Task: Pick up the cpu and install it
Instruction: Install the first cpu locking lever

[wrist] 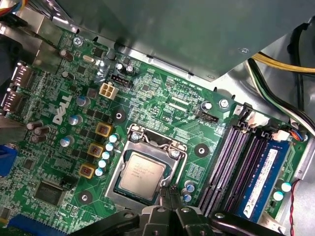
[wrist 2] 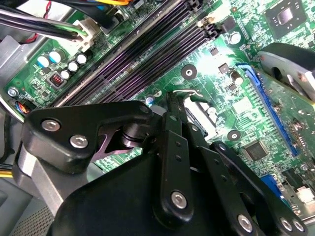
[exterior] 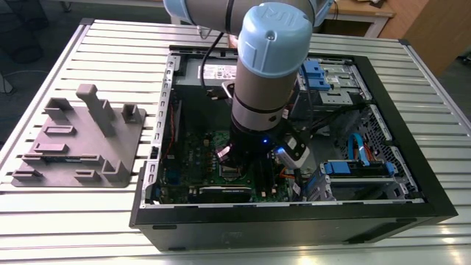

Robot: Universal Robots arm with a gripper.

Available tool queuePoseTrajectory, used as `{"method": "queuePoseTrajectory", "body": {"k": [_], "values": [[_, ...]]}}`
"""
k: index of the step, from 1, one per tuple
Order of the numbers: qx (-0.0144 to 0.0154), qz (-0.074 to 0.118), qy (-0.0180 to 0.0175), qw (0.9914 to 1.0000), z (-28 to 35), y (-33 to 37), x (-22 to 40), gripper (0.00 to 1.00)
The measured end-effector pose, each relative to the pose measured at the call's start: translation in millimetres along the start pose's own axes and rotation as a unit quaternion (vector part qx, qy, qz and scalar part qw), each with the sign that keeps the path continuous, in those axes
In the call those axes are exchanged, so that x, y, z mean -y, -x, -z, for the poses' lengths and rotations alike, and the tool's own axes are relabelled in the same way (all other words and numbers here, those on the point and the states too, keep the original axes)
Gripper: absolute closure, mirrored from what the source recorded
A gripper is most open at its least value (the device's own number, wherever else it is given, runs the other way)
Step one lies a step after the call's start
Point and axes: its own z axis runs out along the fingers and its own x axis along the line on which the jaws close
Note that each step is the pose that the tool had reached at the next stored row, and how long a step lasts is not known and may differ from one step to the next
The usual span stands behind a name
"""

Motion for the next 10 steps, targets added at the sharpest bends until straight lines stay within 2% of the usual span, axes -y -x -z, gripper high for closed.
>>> {"method": "queuePoseTrajectory", "body": {"k": [5,10], "values": [[0.0003,0.0,0.0003,1.0,-0.5,4.1,2.5,0.89],[0.0003,0.0,0.0005,1.0,-0.4,3.7,4.4,0.89]]}}
